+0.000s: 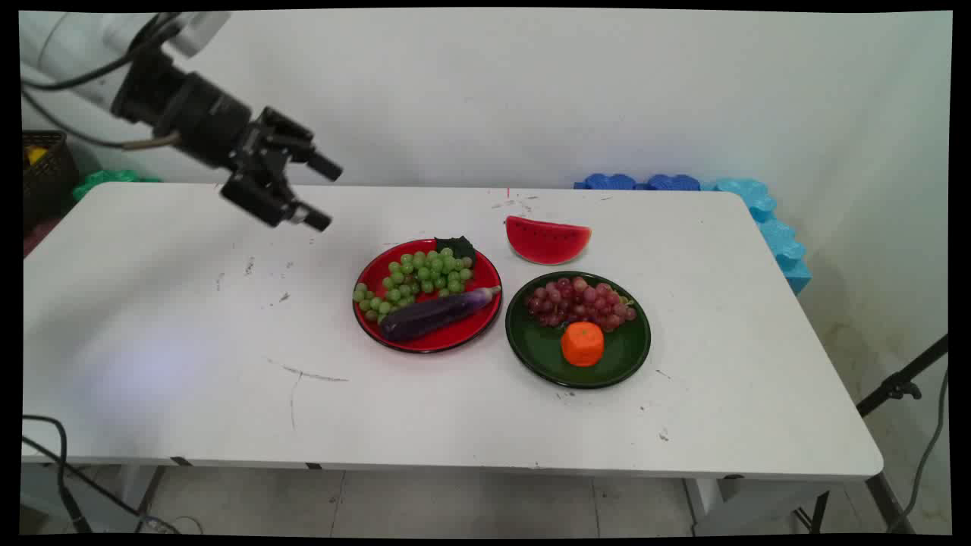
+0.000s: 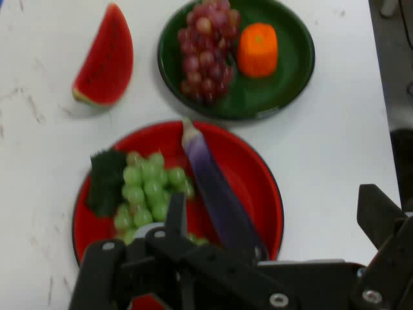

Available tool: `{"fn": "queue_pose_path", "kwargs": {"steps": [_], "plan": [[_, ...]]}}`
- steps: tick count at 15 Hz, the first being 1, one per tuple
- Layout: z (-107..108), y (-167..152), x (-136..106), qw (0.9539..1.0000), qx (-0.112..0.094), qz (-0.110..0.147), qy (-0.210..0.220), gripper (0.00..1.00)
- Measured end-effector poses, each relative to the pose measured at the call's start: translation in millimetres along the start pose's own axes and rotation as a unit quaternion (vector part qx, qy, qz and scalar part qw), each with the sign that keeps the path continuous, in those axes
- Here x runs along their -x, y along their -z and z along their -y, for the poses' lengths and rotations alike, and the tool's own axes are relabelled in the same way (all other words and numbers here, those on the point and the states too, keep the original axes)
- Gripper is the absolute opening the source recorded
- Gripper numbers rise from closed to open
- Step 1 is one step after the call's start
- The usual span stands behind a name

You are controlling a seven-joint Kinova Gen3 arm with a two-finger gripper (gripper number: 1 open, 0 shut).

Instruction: Pick up the mandarin from the green plate

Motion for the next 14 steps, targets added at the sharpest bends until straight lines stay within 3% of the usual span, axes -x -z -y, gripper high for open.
{"fn": "queue_pose_path", "kwargs": {"steps": [3,7,11,14], "plan": [[2,-10,-35,0.9998,-0.009,-0.013,0.011,1.0],[-3,-48,-108,0.9988,-0.02,-0.019,0.039,1.0],[-15,-98,-158,0.9972,-0.027,0.007,0.07,1.0],[-24,-137,-175,0.9951,-0.028,0.04,0.086,1.0]]}}
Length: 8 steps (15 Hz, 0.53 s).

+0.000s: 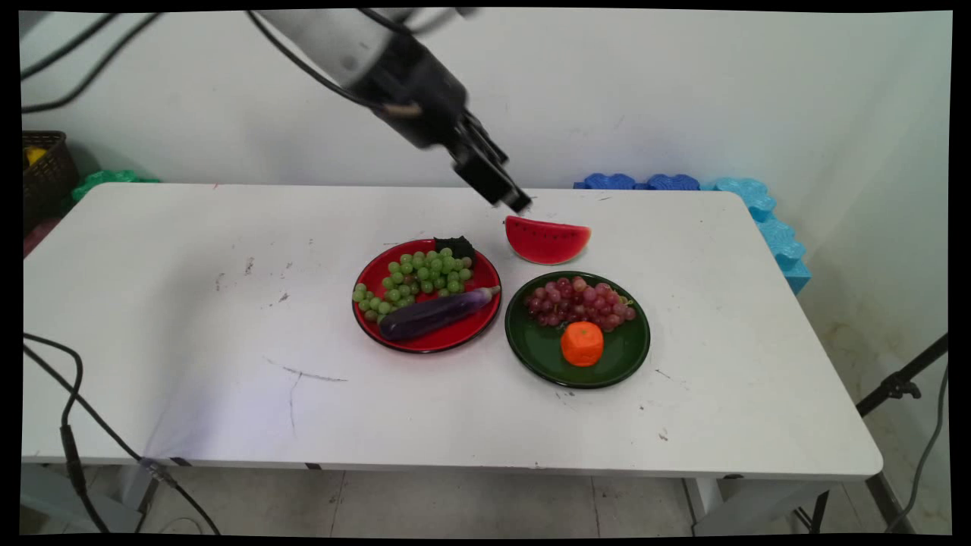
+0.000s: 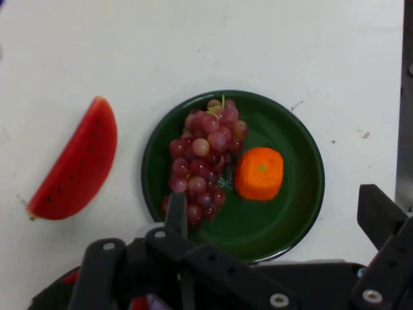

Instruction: Pick up the mandarin from the green plate

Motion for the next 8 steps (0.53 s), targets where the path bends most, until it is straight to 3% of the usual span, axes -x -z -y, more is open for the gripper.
{"fn": "queue_pose_path", "kwargs": {"steps": [8], "plan": [[-26,-95,0,0.9974,0.008,0.058,0.042,1.0]]}}
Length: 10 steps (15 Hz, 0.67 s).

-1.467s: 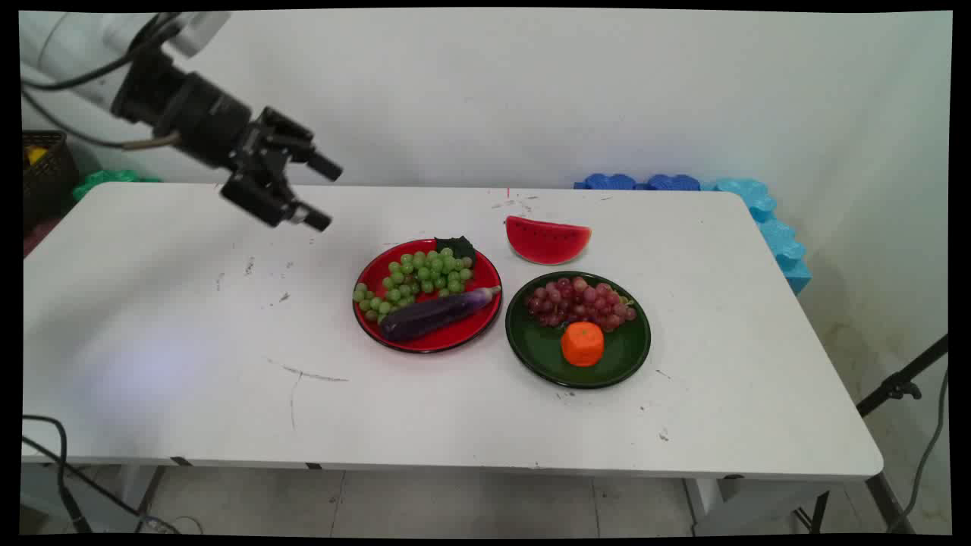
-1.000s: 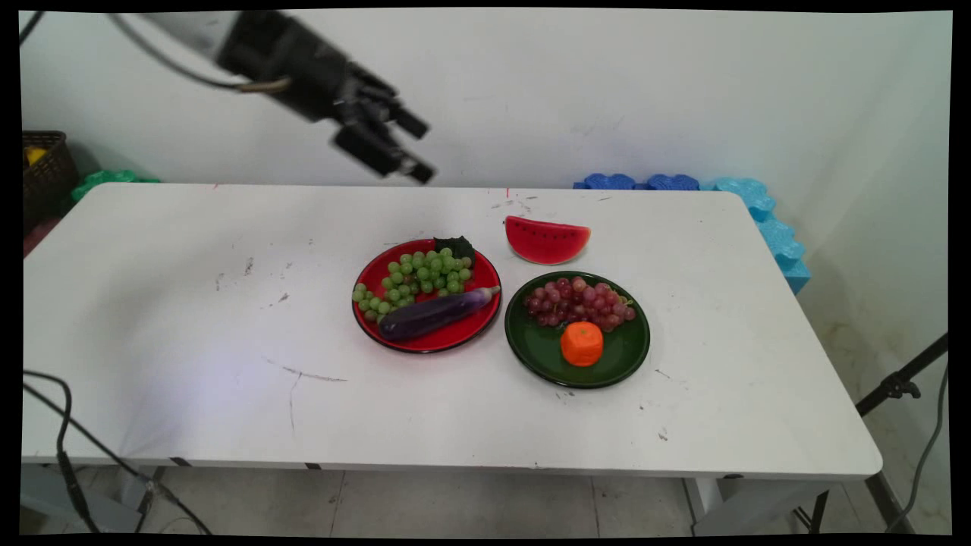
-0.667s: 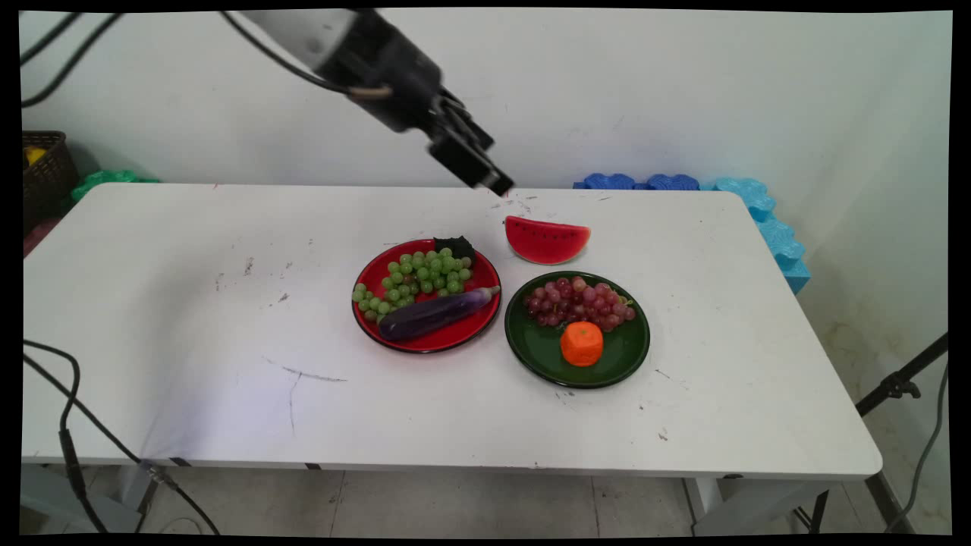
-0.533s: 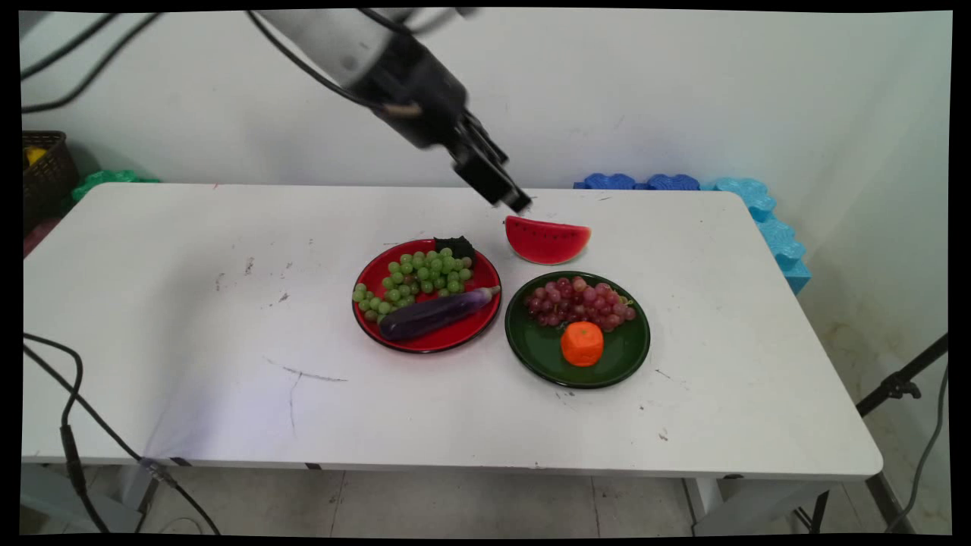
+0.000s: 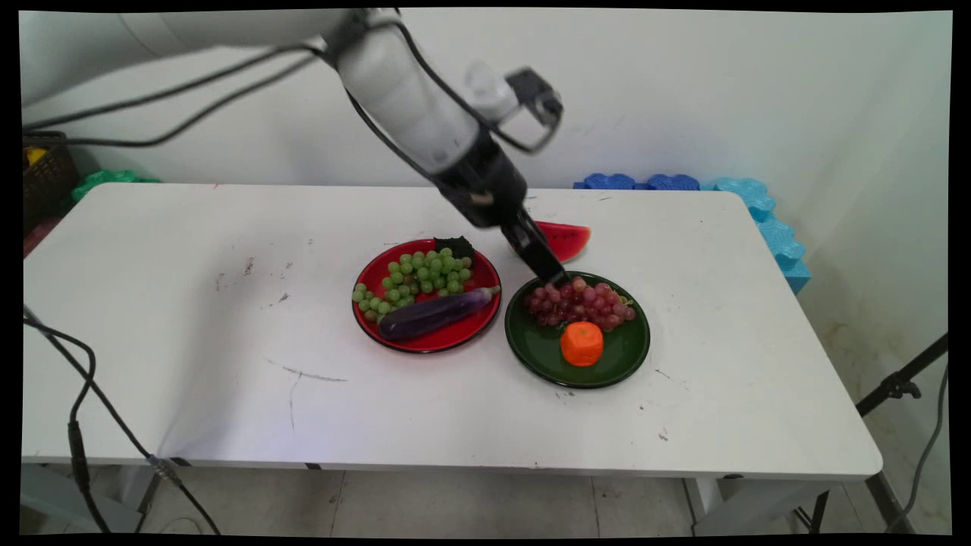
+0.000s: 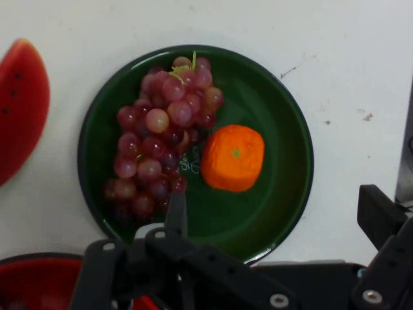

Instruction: Pick up the mandarin from the green plate

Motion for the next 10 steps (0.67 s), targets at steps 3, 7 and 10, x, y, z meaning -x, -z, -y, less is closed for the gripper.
{"fn": "queue_pose_path", "kwargs": {"steps": [3,7,10], "plan": [[-3,-32,5,0.9999,-0.001,0.011,0.006,1.0],[-7,-77,11,0.9998,-0.004,0.014,-0.014,1.0],[-10,-103,12,0.9993,-0.005,0.008,-0.037,1.0]]}}
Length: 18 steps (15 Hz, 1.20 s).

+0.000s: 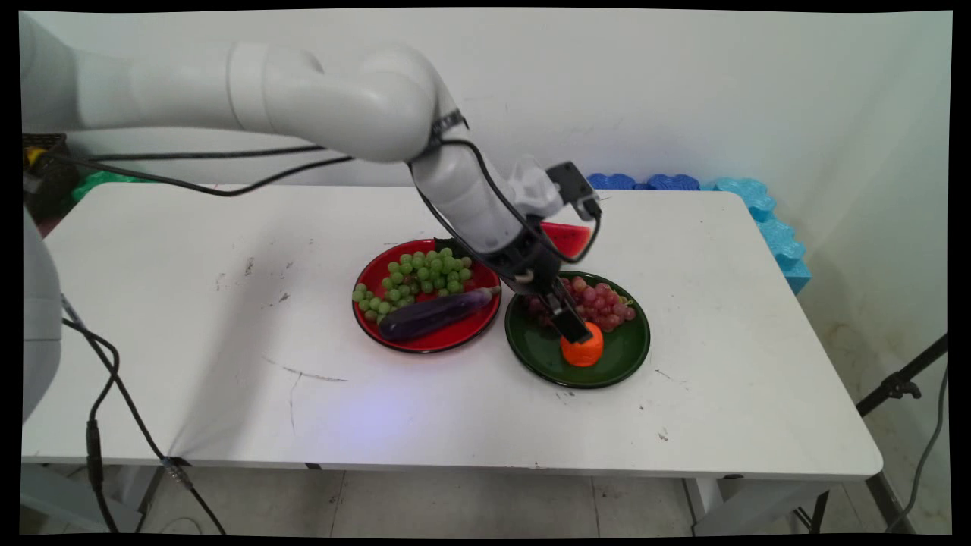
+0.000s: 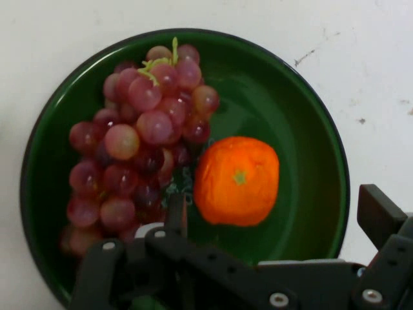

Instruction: Pick up the mandarin from the green plate

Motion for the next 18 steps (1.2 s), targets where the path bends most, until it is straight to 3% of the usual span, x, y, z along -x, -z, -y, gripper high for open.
{"fn": "queue_pose_path", "kwargs": {"steps": [8,18], "plan": [[-6,-45,0,0.9991,0.0,-0.007,-0.042,1.0],[-6,-75,3,0.9981,0.001,-0.008,-0.06,1.0]]}}
